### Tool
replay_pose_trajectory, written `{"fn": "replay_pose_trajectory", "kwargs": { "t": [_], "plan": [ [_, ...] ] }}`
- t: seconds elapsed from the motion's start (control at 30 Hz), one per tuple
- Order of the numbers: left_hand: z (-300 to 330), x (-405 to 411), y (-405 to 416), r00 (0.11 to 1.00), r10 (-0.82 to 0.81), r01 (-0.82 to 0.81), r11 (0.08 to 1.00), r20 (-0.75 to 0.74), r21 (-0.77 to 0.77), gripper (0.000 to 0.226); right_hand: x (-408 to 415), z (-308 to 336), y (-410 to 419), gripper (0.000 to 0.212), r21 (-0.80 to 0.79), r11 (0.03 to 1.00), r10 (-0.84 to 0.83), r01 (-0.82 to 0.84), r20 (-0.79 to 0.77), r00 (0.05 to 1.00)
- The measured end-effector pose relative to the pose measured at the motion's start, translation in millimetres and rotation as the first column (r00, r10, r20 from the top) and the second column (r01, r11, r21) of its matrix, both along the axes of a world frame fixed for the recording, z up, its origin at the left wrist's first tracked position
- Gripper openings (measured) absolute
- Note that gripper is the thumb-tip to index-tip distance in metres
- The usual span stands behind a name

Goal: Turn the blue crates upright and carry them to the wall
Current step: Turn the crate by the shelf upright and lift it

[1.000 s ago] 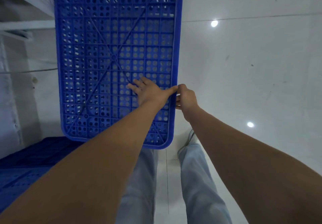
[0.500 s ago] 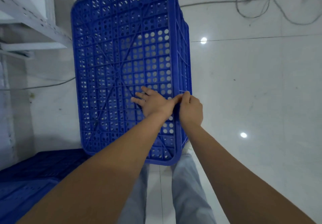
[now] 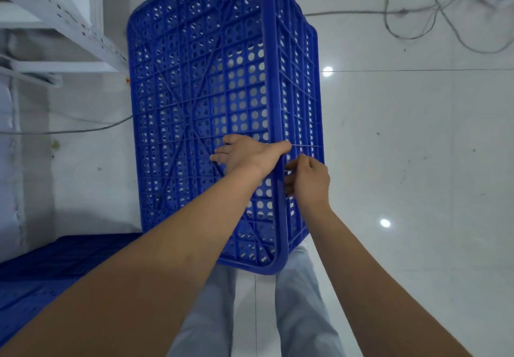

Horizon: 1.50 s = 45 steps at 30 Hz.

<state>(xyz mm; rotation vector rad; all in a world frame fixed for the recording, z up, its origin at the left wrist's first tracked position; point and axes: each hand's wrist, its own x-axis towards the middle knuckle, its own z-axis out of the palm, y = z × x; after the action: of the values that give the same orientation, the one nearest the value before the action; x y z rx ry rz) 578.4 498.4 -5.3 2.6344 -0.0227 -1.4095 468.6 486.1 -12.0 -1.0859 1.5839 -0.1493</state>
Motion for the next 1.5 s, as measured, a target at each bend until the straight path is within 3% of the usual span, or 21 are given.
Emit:
{"fn": "replay_pose_trajectory", "kwargs": {
  "t": [0.07,0.2,0.4,0.47,0.57,0.63,0.83,0.9,1.0,1.07,1.3,1.5],
  "plan": [
    [5.5,6.3,5.4,1.000,0.016,-0.016,1.000,-0.014,-0.019,0.134,-8.7,-15.3,-3.0,0.025,0.088,0.996,0.042,-0.035,-0.073,0.996],
    [11.6,25.6,28.2,0.996,0.047,-0.053,0.995,-0.070,-0.080,0.132,-38.6,-52.1,-15.4,0.016,0.116,0.987,0.144,-0.111,-0.331,0.932],
    [19.1,67.3,72.5,0.978,0.158,-0.184,0.963,-0.138,-0.198,0.122,-66.6,-81.8,-27.2,0.066,0.281,0.945,0.273,-0.167,-0.395,0.877],
    [21.2,79.0,86.4,0.965,0.193,-0.235,0.939,-0.179,-0.252,0.122,-74.3,-88.9,-21.8,0.065,0.341,0.934,0.234,-0.105,-0.365,0.901],
    [22.1,92.9,101.1,0.955,0.211,-0.268,0.914,-0.209,-0.305,0.127,-69.2,-92.8,-11.5,0.037,0.442,0.896,0.042,0.038,-0.170,0.984],
    [21.9,97.3,106.9,0.954,0.211,-0.273,0.905,-0.212,-0.327,0.125,-59.5,-90.8,-7.8,0.029,0.454,0.888,-0.040,0.079,-0.095,0.995],
    [22.8,113.3,124.8,0.910,0.326,-0.407,0.823,-0.256,-0.397,0.119,-51.5,-88.6,-4.2,0.041,0.462,0.882,-0.122,0.088,0.044,0.992],
    [20.1,118.5,128.9,0.899,0.340,-0.431,0.798,-0.274,-0.422,0.105,-51.5,-85.1,-6.8,0.039,0.433,0.895,-0.143,0.113,0.039,0.989],
    [14.3,118.3,127.5,0.893,0.361,-0.449,0.760,-0.268,-0.471,0.051,-55.6,-79.0,-18.9,0.028,0.328,0.938,-0.121,0.108,0.019,0.992],
    [9.7,113.0,123.6,0.874,0.387,-0.485,0.719,-0.293,-0.498,0.035,-60.8,-74.9,-28.3,0.022,0.221,0.971,-0.091,0.086,0.010,0.996],
    [-6.1,81.5,94.2,0.820,0.416,-0.567,0.681,-0.393,-0.463,0.096,-90.0,-57.3,-56.6,0.025,0.019,0.999,-0.047,0.050,-0.128,0.991],
    [-22.6,61.7,67.2,0.775,0.412,-0.614,0.673,-0.480,-0.412,0.064,-120.7,-46.9,-58.1,0.025,-0.063,0.993,-0.107,0.097,-0.180,0.978]
  ]
}}
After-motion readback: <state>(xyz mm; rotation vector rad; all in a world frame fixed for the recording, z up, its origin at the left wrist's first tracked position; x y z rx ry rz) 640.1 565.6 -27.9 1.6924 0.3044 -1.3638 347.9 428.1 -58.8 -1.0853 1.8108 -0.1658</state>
